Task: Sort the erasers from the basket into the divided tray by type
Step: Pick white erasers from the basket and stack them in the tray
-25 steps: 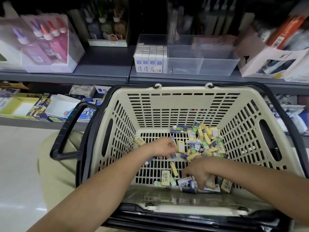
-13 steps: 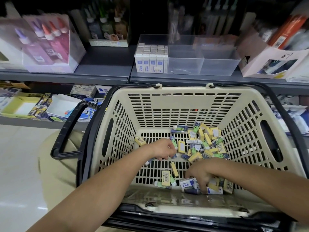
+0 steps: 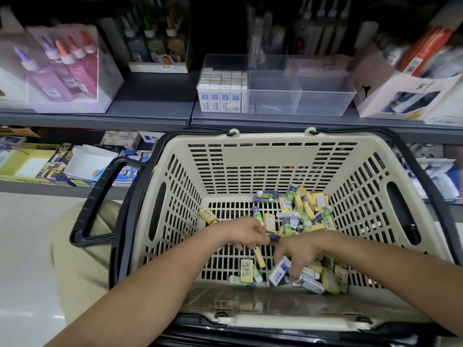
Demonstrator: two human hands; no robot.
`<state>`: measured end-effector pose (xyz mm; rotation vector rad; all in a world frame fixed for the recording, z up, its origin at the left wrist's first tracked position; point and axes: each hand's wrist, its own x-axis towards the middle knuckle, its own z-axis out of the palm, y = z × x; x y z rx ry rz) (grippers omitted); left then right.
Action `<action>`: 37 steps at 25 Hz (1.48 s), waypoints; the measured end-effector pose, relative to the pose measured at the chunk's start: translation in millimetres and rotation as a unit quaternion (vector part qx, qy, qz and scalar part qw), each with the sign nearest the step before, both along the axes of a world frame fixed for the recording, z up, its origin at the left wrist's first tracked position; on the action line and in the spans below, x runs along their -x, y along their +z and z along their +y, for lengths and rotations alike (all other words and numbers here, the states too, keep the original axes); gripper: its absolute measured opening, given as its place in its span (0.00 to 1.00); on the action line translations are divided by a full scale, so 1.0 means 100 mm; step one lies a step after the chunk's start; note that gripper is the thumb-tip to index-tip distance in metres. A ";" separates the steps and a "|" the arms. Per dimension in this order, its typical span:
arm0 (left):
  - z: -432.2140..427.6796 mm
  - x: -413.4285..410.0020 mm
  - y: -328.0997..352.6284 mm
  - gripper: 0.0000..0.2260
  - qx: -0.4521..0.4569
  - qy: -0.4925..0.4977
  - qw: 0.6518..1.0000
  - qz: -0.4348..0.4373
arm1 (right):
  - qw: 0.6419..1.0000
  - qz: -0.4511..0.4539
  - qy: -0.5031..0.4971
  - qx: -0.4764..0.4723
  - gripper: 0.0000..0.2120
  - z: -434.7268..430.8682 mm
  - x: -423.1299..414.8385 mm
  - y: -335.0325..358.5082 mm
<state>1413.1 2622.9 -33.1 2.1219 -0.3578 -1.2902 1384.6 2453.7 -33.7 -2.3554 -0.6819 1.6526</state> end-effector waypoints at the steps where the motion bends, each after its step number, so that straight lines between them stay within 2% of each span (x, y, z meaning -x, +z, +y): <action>1: -0.01 0.01 0.00 0.17 0.002 -0.026 0.999 0.020 | 0.999 0.001 -0.031 -0.022 0.13 0.00 -0.03 0.03; 4: -0.05 0.06 -0.02 0.19 0.046 -0.031 0.995 0.078 | 0.986 0.005 -0.139 -0.094 0.11 0.01 -0.09 0.07; 7: -0.05 0.01 0.01 0.13 0.101 0.080 0.983 0.132 | 0.953 0.012 -0.261 -0.152 0.07 -0.02 -0.15 0.10; 9: -0.03 -0.05 0.04 0.09 0.133 0.158 0.962 0.181 | 0.930 -0.014 -0.323 -0.173 0.06 -0.05 -0.22 0.13; 11: 0.01 -0.11 0.08 0.07 0.174 0.223 0.931 0.230 | 0.884 -0.015 -0.410 -0.223 0.09 -0.05 -0.26 0.14; 14: 0.06 -0.11 0.11 0.08 0.211 0.265 0.900 0.274 | 0.812 -0.041 -0.513 -0.275 0.10 -0.03 -0.29 0.14; 17: 0.07 -0.09 0.13 0.11 0.231 0.297 0.872 0.313 | 0.781 -0.102 -0.547 -0.283 0.07 -0.04 -0.35 0.17; 21: 0.03 -0.12 0.14 0.07 0.248 0.353 0.867 0.248 | 0.776 -0.102 -0.537 -0.313 0.09 -0.03 -0.35 0.21; 24: 0.05 -0.15 0.14 0.09 0.247 0.373 0.870 0.206 | 0.778 -0.109 -0.530 -0.320 0.10 -0.02 -0.34 0.25; 26: 0.05 -0.15 0.15 0.07 0.250 0.390 0.862 0.206 | 0.760 -0.102 -0.548 -0.334 0.09 -0.04 -0.35 0.28; 29: 0.06 -0.17 0.19 0.06 0.264 0.410 0.843 0.226 | 0.711 -0.040 -0.584 -0.388 0.11 -0.05 -0.37 0.34; 31: 0.04 -0.17 0.23 0.07 0.257 0.391 0.856 0.220 | 0.711 -0.046 -0.587 -0.385 0.12 -0.04 -0.39 0.34; 34: -0.01 -0.18 0.24 0.12 0.166 0.367 0.909 0.109 | 0.717 -0.097 -0.604 -0.334 0.07 -0.06 -0.40 0.36; 37: -0.01 -0.21 0.26 0.11 0.167 0.386 0.904 0.080 | 0.693 -0.104 -0.625 -0.343 0.04 -0.08 -0.41 0.37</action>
